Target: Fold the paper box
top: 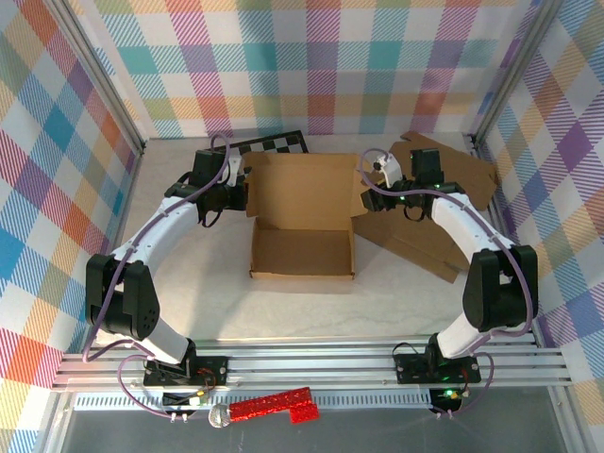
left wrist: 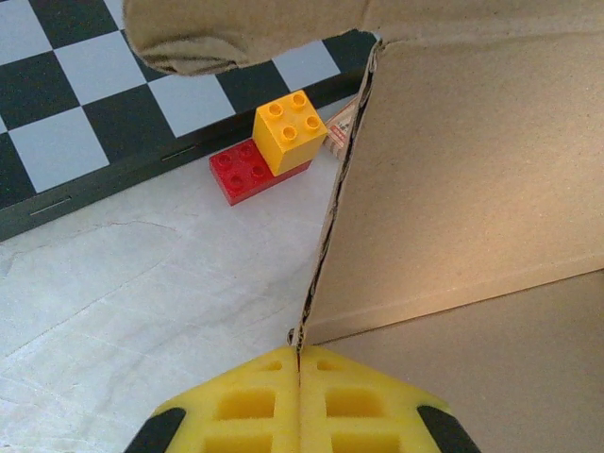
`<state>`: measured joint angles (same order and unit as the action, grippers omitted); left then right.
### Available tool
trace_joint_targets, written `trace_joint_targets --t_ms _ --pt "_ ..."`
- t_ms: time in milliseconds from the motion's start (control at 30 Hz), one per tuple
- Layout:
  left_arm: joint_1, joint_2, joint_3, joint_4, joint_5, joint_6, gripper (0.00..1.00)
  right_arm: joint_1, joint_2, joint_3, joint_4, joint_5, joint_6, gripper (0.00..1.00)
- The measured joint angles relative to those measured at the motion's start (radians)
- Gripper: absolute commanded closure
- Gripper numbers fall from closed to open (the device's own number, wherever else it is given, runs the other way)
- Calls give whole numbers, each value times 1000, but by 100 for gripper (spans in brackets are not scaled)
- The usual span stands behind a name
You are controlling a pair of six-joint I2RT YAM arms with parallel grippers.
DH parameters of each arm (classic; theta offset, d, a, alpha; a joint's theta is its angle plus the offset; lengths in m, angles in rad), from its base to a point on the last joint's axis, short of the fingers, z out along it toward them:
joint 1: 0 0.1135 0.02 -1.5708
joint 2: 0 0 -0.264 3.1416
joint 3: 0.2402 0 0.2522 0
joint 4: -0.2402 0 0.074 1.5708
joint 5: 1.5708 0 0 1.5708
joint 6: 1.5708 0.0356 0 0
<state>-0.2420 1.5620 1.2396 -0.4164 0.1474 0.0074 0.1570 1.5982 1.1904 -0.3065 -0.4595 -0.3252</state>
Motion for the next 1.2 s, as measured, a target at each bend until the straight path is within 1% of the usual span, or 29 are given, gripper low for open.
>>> trace_joint_targets --t_ms 100,200,233,333,367,500,700,800,900,1067,1200 --pt "0 0 0 -1 0 0 100 0 46 14 -1 -14 0 44" --pt "0 0 0 -2 0 0 100 0 98 41 -1 -29 2 49" --pt "0 0 0 -2 0 0 100 0 110 48 -1 -33 5 52" --pt "0 0 0 -2 0 0 100 0 122 61 -2 -47 9 71" --pt "0 0 0 -2 0 0 100 1 122 64 -1 -50 10 76" --pt "0 0 0 -2 0 0 100 12 121 80 -1 -50 12 87" --pt "0 0 0 2 0 -18 100 45 114 82 -8 -23 13 99" --pt "-4 0 -1 7 0 -41 100 71 98 81 -9 14 23 100" --pt "-18 -20 -30 42 0 -72 100 111 61 67 10 84 43 100" --pt "-44 -94 -143 140 -12 -143 100 183 -41 -39 105 229 116 100" --pt "-50 -143 -225 217 -19 -188 100 240 -103 -145 218 352 193 100"
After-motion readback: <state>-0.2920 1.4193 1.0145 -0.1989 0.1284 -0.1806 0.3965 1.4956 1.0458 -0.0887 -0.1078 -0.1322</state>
